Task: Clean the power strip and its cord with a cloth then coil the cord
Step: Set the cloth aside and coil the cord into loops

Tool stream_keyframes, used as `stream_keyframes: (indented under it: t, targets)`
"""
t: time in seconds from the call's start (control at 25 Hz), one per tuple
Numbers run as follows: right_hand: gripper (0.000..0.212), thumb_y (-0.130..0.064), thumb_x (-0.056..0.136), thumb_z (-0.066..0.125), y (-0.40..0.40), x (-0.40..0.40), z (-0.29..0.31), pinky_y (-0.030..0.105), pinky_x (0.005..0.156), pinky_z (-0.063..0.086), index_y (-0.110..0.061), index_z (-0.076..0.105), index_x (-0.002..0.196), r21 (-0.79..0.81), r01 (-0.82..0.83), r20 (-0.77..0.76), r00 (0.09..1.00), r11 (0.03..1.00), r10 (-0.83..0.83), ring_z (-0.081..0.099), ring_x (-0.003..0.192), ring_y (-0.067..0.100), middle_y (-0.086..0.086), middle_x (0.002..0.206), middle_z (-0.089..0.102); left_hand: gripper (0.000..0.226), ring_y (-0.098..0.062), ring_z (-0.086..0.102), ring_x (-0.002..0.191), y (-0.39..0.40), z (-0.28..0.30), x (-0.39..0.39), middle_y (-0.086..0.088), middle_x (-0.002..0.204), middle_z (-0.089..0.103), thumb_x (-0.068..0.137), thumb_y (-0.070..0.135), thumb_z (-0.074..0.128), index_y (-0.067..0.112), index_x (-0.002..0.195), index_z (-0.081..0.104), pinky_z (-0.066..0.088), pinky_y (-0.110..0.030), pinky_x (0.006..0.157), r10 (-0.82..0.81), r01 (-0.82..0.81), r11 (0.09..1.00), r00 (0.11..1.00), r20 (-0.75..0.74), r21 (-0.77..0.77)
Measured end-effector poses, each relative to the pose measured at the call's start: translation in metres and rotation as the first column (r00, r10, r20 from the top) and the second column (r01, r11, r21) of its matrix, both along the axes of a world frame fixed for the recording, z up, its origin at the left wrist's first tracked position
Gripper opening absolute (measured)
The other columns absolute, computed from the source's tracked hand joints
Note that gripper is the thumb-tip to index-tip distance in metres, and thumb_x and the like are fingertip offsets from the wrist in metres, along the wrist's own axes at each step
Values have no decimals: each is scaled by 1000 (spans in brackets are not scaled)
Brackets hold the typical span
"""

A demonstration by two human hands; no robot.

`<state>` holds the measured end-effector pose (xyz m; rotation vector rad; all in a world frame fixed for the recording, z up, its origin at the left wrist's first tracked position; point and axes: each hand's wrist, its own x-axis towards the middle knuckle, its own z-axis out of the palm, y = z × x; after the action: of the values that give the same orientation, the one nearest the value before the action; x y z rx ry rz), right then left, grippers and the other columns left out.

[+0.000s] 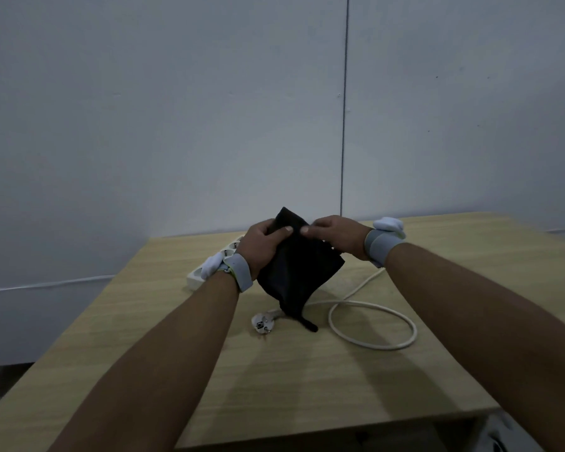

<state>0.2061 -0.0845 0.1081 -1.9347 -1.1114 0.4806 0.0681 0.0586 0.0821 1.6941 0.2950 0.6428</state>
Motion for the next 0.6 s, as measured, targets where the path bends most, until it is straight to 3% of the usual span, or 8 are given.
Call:
stream_keyframes:
  t: [0.16, 0.28, 0.36, 0.48, 0.6]
  targets:
    - [31, -43, 74, 75, -20, 15, -11, 36, 72, 57, -19, 71, 95, -155, -13, 120, 992, 988, 32, 67, 82, 26, 9, 91, 72, 16, -34, 67, 96, -11, 6, 9, -10, 101, 73, 91, 33, 61, 21, 98, 69, 52, -54, 89, 57, -56, 995, 998, -3, 87]
    - [27, -31, 79, 74, -35, 21, -13, 44, 75, 59, -11, 71, 96, 37, 63, -79, 995, 997, -60, 69, 85, 32, 15, 93, 72, 27, -25, 65, 92, -13, 7, 15, -3, 100, 71, 96, 40, 50, 19, 103, 65, 51, -40, 84, 167, -135, 936, 984, -70, 324]
    - [29, -32, 81, 73, -45, 24, -12, 43, 65, 59, -9, 70, 96, 87, 103, -151, 984, 991, -89, 69, 78, 33, 17, 89, 71, 29, -23, 61, 92, -16, 5, 22, -3, 105, 69, 100, 39, 43, 19, 108, 63, 45, -34, 80, 184, -136, 904, 979, -82, 404]
    - [27, -36, 85, 68, -67, 30, -15, 32, 52, 54, -11, 69, 95, 65, 135, -167, 978, 989, -123, 66, 60, 25, 10, 75, 69, 33, -27, 60, 100, -29, 0, 40, -6, 111, 66, 101, 39, 39, 17, 114, 61, 47, -39, 89, 125, -59, 918, 981, -146, 392]
    - [26, -37, 87, 65, -94, 38, -17, 31, 51, 51, -12, 69, 94, 55, 176, -177, 971, 983, -164, 61, 55, 23, 9, 71, 65, 36, -28, 60, 101, -46, -4, 62, -6, 112, 65, 101, 41, 38, 16, 114, 61, 46, -37, 88, 83, 13, 916, 972, -220, 400]
